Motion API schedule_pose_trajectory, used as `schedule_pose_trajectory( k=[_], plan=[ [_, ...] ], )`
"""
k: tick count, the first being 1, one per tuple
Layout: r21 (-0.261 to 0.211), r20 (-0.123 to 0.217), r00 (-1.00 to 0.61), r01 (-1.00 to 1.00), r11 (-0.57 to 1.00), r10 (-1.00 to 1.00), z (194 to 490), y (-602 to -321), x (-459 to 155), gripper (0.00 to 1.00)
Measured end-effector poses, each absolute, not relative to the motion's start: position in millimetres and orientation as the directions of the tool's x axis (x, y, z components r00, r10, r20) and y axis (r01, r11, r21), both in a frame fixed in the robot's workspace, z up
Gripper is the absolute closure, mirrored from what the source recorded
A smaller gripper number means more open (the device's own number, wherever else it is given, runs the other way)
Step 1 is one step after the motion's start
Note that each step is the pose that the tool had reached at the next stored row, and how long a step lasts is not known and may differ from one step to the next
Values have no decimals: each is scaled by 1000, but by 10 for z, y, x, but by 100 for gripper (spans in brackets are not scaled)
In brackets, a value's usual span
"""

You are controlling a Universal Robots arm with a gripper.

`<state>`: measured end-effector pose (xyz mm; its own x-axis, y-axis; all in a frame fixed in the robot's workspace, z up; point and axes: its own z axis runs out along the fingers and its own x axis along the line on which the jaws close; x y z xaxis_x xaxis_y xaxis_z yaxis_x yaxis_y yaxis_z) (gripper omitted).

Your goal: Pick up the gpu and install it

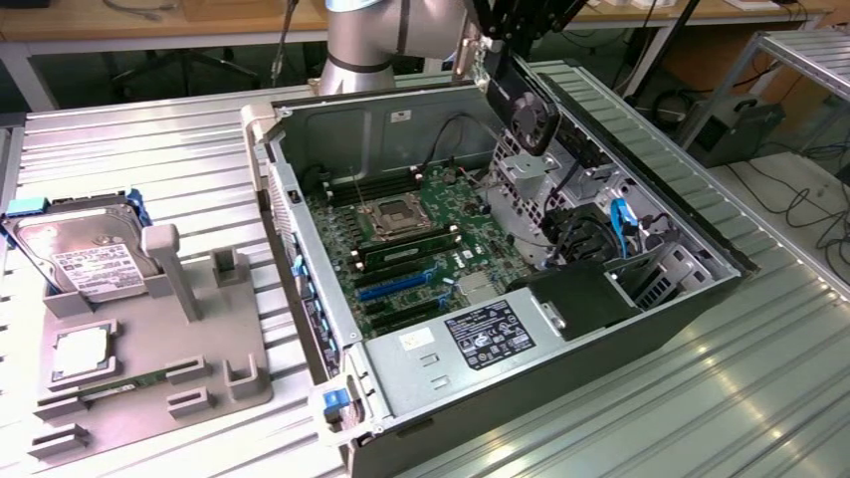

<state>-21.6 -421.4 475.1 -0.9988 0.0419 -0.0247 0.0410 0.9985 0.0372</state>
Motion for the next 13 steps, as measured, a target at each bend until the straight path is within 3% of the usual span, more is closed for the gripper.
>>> schedule_pose_trajectory(
  k=[13],
  plan=[
    [37, -25, -999, 21, 999, 22, 4124, -4213, -208, 73]
  ],
)
